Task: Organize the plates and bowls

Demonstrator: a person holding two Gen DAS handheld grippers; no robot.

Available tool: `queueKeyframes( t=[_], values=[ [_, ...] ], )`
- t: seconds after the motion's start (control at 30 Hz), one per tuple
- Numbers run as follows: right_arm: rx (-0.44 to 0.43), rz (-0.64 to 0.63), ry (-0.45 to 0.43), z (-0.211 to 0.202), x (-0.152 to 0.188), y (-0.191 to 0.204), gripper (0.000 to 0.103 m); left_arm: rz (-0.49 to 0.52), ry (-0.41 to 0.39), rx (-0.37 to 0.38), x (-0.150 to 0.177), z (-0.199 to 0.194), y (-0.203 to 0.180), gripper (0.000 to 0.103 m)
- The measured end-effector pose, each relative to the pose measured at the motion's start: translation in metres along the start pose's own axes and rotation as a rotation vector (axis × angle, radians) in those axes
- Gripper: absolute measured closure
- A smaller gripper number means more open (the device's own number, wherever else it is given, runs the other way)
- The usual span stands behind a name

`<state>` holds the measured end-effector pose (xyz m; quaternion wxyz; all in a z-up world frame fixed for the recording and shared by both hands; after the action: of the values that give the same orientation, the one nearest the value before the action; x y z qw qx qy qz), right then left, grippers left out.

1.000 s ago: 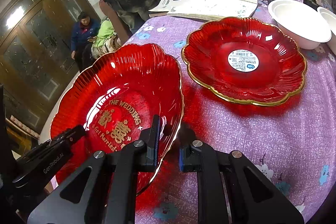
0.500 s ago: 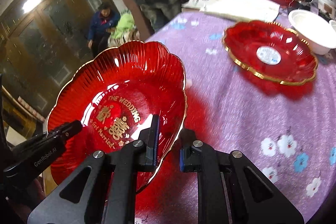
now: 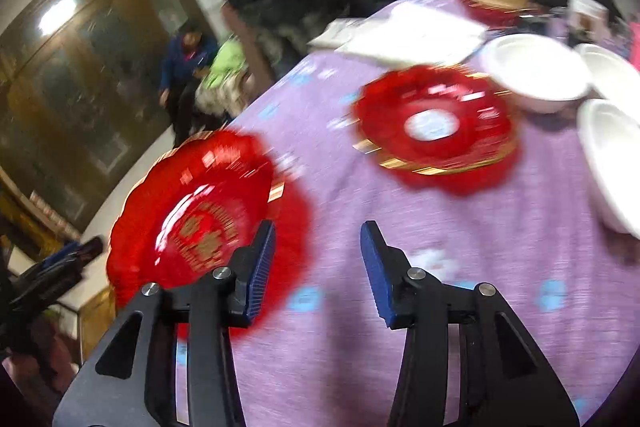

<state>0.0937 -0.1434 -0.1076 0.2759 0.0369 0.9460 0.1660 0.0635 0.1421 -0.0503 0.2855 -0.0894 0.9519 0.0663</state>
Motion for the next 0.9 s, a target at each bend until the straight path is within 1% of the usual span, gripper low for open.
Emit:
queueKeyframes(
  t=[0.03,0.1,0.13,0.17,0.2,0.27,0.3,0.33,0.37,0.4,0.43,0.47,0.5,0.53,0.6,0.63,0.7,0.73,0.8,0.9],
  values=[
    [0.0,0.028,-0.016,-0.009,-0.003,-0.013,0.058,0.008,-0.026,0.018,-0.006,-0.009,-0.004,0.034],
    [0.02,0.073,-0.037,-0.023,-0.008,-0.031,0.059,0.037,-0.051,0.075,-0.017,-0.022,-0.019,0.023],
    [0.026,0.097,-0.053,-0.03,-0.013,-0.042,0.059,0.067,-0.06,0.129,-0.026,-0.029,-0.036,0.023],
    [0.025,0.12,-0.071,-0.036,-0.019,-0.052,0.059,0.085,-0.065,0.15,-0.028,-0.033,-0.046,0.023],
    [0.028,0.14,-0.081,-0.041,-0.025,-0.059,0.059,0.121,-0.066,0.187,-0.037,-0.037,-0.067,0.023],
    [0.03,0.189,-0.093,-0.045,-0.037,-0.075,0.059,0.169,-0.039,0.259,-0.045,-0.039,-0.099,0.023],
    [0.02,0.209,-0.092,-0.045,-0.042,-0.079,0.059,0.201,-0.006,0.305,-0.054,-0.036,-0.123,0.023],
    [0.004,0.239,-0.089,-0.044,-0.048,-0.084,0.059,0.22,0.018,0.325,-0.058,-0.032,-0.138,0.023],
    [-0.014,0.274,-0.089,-0.042,-0.052,-0.09,0.059,0.242,0.052,0.337,-0.066,-0.025,-0.159,0.023],
    [-0.033,0.319,-0.09,-0.039,-0.057,-0.097,0.058,0.253,0.069,0.341,-0.069,-0.019,-0.169,0.023],
    [-0.05,0.354,-0.089,-0.036,-0.06,-0.102,0.058,0.275,0.102,0.35,-0.079,-0.008,-0.191,0.023],
    [-0.061,0.386,-0.082,-0.03,-0.062,-0.105,0.058,0.285,0.123,0.347,-0.08,-0.001,-0.202,0.023],
    [-0.071,0.417,-0.07,-0.024,-0.066,-0.11,0.058,0.298,0.166,0.335,-0.089,0.014,-0.22,0.023],
    [-0.081,0.447,-0.053,-0.017,-0.069,-0.114,0.058,0.306,0.194,0.336,-0.09,0.022,-0.229,0.023],
    [-0.098,0.501,-0.031,-0.006,-0.071,-0.12,0.058,0.314,0.26,0.31,-0.099,0.047,-0.249,0.023],
    [-0.094,0.529,-0.025,-0.001,-0.074,-0.124,0.058,0.317,0.294,0.302,-0.101,0.059,-0.257,0.023],
    [-0.089,0.553,-0.018,0.006,-0.079,-0.129,0.058,0.325,0.335,0.316,-0.099,0.068,-0.263,0.023],
    [-0.082,0.56,-0.018,0.007,-0.08,-0.131,0.058,0.335,0.372,0.326,-0.099,0.078,-0.27,0.023],
    [-0.038,0.566,-0.003,0.01,-0.081,-0.134,0.058,0.329,0.405,0.314,-0.098,0.085,-0.274,0.023],
    [-0.023,0.581,0.003,0.014,-0.079,-0.142,0.058,0.337,0.473,0.341,-0.094,0.098,-0.285,0.023]
  ],
)
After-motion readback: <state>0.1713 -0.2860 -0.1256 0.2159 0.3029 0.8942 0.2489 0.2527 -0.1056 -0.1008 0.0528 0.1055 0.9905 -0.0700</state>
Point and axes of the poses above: each gripper's, at about its wrist camera, not at the fingertips, and z roughly the way its jaws point, y to its left, x to its underside, the point moved 6 cm from there along z, roughly the way its jaws point, and after that the axes turned 12 degrees about y, right-handed, at the moved point
